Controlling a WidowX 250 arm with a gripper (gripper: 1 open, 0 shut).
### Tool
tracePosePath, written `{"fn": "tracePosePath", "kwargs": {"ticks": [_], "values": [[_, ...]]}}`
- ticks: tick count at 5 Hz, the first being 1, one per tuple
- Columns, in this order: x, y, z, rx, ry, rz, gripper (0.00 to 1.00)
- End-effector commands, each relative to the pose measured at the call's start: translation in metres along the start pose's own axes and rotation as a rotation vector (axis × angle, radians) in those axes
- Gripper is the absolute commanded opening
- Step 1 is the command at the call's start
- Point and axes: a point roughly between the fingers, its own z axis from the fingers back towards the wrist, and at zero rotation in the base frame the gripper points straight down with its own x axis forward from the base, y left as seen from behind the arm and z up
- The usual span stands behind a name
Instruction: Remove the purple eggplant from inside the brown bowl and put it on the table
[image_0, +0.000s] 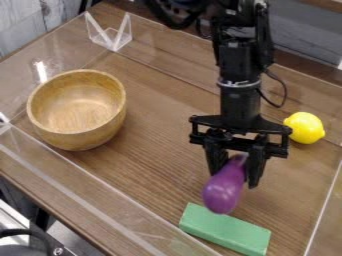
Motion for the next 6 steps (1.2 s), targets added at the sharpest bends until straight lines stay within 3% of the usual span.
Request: {"fn": "tracePosePath", "kwargs": {"ticks": [1,2,4,6], "values": [[0.007,-0.001,0.018,-0.02,-0.042,0.004,0.0],[0.015,-0.001,0.031,-0.032,-0.061,0.012,0.0],[0.053,0.005,0.06,-0.058,-0.123,0.05,0.0],[0.078,0.003,0.05,-0.065,-0.153,0.082,0.0]]}}
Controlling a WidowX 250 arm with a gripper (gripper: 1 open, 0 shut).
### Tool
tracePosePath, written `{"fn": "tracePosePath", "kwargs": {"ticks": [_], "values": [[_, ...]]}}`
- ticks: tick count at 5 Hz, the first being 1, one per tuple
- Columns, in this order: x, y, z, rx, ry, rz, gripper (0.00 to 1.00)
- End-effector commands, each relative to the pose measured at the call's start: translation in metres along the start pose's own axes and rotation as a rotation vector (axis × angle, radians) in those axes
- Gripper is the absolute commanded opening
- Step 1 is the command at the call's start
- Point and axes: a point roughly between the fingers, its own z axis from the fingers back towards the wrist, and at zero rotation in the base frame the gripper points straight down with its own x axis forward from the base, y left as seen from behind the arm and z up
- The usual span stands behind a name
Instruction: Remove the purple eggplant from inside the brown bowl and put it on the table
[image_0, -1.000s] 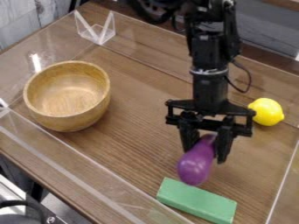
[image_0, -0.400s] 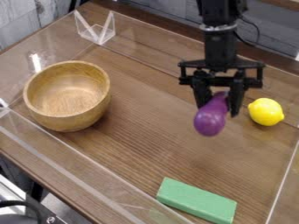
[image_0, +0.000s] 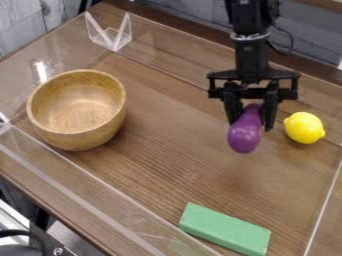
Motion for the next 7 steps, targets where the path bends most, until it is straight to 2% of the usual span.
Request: {"fn": "tracePosePath", "kwargs": {"ticks": [1,4,7], "values": [[0.016,-0.009,0.012,-0.02,-0.072,-0.007,0.0],[0.037,-0.013,-0.002,-0.017,-0.093,0.013,0.0],[0.048,-0.016,-0.007,-0.016,-0.109,0.02,0.0]]}}
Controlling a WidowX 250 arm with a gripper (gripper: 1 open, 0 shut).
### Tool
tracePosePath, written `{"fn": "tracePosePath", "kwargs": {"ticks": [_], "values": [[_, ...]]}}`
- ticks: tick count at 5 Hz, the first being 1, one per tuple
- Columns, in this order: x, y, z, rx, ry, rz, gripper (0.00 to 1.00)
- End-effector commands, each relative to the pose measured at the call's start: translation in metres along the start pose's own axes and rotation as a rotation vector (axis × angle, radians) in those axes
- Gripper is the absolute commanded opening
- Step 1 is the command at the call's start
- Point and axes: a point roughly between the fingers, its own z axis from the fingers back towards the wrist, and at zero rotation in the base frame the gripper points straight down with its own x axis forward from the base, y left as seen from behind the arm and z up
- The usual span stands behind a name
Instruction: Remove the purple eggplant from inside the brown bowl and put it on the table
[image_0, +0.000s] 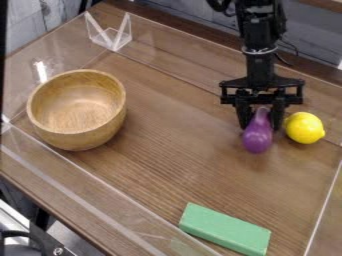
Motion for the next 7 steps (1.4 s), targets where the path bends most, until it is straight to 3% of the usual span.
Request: {"fn": "tracePosePath", "kwargs": {"ticks": [1,7], "values": [[0.0086,-0.0094,0.0165,-0.02,-0.059,-0.022,0.0],[0.0154,-0.0109,0.0138,-0.018,-0.079,-0.028,0.0]]}}
